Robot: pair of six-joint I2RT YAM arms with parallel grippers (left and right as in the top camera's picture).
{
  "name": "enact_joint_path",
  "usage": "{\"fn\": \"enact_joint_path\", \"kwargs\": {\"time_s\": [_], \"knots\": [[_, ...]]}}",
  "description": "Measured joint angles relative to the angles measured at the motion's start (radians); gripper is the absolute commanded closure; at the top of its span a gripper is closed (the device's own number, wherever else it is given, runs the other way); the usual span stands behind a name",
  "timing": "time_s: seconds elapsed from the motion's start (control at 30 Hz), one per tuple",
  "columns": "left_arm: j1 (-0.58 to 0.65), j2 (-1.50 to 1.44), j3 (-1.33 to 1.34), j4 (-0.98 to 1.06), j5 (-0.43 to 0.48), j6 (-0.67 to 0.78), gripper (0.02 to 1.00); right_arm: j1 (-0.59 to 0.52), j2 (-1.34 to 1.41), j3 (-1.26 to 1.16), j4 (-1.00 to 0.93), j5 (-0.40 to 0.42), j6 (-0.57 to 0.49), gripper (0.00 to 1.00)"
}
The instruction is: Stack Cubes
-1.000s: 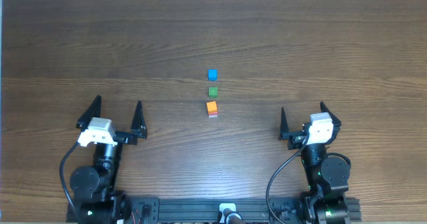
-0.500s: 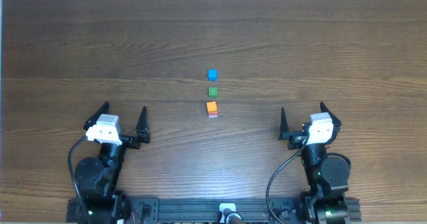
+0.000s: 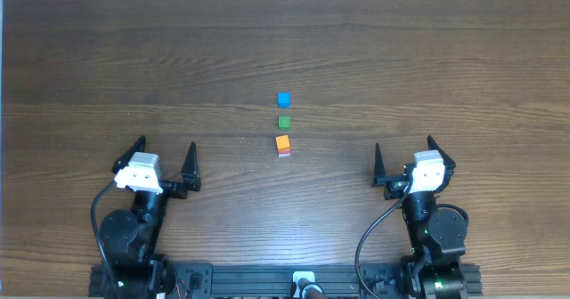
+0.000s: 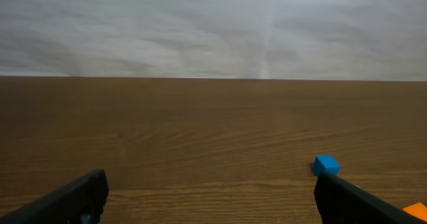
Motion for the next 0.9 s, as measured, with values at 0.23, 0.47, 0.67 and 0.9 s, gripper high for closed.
{"fn": "enact_joint_path", "kwargs": {"time_s": [0.23, 0.47, 0.67, 0.9], "knots": [[0.0, 0.0, 0.0, 0.0, 0.0, 0.0, 0.018, 0.0, 0.0, 0.0, 0.013, -0.01, 0.0, 0.007], [0.0, 0.0, 0.0, 0.0, 0.0, 0.0, 0.018, 0.0, 0.0, -0.002, 0.079, -0.111, 0.066, 0.007], [0.0, 0.0, 0.0, 0.0, 0.0, 0.0, 0.018, 0.0, 0.002, 0.054, -0.045, -0.166, 0.179, 0.007], [0.0, 0.0, 0.0, 0.0, 0.0, 0.0, 0.018, 0.0, 0.116, 0.44, -0.319, -0.175, 0.158, 0.007]]}}
